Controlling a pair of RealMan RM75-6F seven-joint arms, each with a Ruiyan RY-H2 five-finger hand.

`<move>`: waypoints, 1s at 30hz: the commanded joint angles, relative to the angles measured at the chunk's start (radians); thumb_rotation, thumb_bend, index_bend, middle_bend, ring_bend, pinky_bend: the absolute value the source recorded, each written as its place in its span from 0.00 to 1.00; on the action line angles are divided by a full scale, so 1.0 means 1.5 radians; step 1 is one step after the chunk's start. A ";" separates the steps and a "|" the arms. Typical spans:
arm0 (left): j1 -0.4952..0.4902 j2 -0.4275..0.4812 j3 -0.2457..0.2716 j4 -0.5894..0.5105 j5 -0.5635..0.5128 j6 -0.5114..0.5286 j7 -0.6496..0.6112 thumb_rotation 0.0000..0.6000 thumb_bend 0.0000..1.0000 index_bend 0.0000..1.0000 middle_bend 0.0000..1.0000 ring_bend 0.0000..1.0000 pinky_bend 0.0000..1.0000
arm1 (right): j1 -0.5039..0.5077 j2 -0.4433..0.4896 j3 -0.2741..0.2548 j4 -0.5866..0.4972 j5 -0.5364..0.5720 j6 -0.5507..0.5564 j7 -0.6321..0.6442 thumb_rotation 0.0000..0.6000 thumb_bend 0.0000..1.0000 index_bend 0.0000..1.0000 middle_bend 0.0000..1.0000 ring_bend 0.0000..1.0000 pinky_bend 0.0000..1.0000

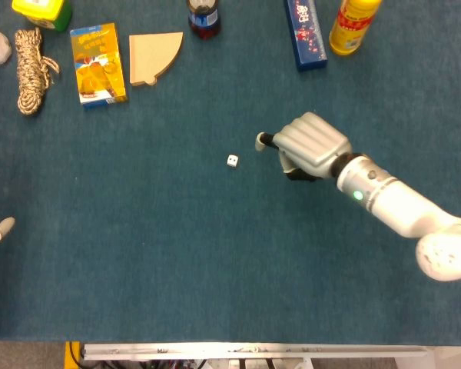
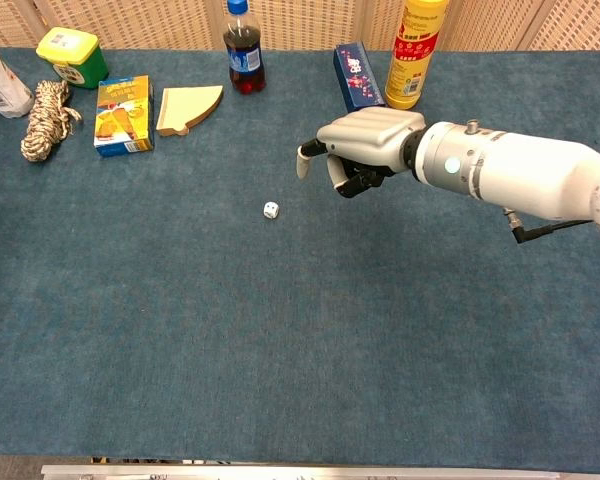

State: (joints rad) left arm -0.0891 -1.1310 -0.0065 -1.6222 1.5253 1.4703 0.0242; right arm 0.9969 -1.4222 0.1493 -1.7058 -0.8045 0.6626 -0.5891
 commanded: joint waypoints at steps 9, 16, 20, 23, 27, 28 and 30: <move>0.004 0.002 0.000 -0.002 -0.001 0.004 0.000 1.00 0.02 0.06 0.10 0.05 0.00 | 0.073 -0.076 -0.029 0.073 0.062 0.013 -0.013 0.82 1.00 0.30 1.00 1.00 1.00; 0.005 0.001 -0.001 -0.004 0.000 0.008 0.000 1.00 0.02 0.06 0.10 0.05 0.00 | 0.087 -0.113 -0.038 0.116 0.051 0.022 0.002 0.82 1.00 0.30 1.00 1.00 1.00; 0.007 0.002 0.000 -0.003 0.001 0.009 -0.001 1.00 0.02 0.06 0.10 0.05 0.00 | 0.092 -0.134 -0.038 0.142 0.043 0.019 0.015 0.82 1.00 0.30 1.00 1.00 1.00; 0.010 0.004 0.000 -0.001 0.001 0.014 -0.006 1.00 0.02 0.06 0.10 0.05 0.00 | 0.093 -0.148 -0.038 0.159 0.030 0.017 0.030 0.81 1.00 0.30 1.00 1.00 1.00; 0.012 0.002 -0.002 0.003 0.000 0.019 -0.011 1.00 0.02 0.06 0.10 0.05 0.00 | 0.096 -0.163 -0.040 0.180 0.021 0.010 0.041 0.81 1.00 0.30 1.00 1.00 1.00; 0.013 0.002 -0.002 0.004 0.001 0.020 -0.011 1.00 0.02 0.06 0.10 0.05 0.00 | 0.098 -0.167 -0.041 0.184 0.020 0.008 0.043 0.80 1.00 0.30 1.00 1.00 1.00; 0.014 0.003 -0.001 0.005 0.001 0.021 -0.012 1.00 0.02 0.06 0.10 0.05 0.00 | 0.101 -0.175 -0.043 0.193 0.020 0.004 0.045 0.80 1.00 0.30 1.00 1.00 1.00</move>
State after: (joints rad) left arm -0.0684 -1.1272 -0.0084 -1.6153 1.5271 1.5014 0.0062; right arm 1.1457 -1.6806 0.0868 -1.4202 -0.7731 0.6720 -0.5244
